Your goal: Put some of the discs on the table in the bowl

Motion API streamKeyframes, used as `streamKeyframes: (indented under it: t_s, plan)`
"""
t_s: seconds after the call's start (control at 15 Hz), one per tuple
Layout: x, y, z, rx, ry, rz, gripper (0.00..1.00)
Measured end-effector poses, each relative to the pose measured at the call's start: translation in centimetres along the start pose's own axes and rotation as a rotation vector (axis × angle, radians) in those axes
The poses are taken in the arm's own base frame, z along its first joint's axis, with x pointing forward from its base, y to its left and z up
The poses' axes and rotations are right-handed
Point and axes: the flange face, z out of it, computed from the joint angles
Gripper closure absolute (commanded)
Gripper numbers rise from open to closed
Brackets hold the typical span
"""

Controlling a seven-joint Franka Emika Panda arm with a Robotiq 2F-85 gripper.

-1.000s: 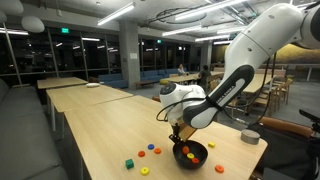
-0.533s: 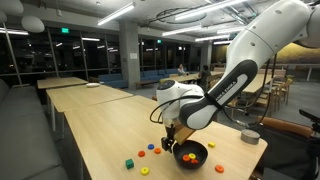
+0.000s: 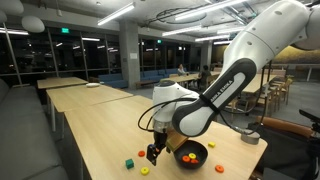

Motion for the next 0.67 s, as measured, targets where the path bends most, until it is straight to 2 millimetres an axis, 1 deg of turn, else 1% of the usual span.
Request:
streamKeyframes:
  t_s: [0.27, 0.47, 0.67]
  plan:
    - [0.3, -0.7, 2.1, 0.050, -0.049, -0.054, 0.00]
    - [1.3, -1.1, 3.6, 0.068, -0.067, -0.088, 0.00]
    - [2.5, -1.6, 4.6, 0.082, -0.073, -0.116, 0.00]
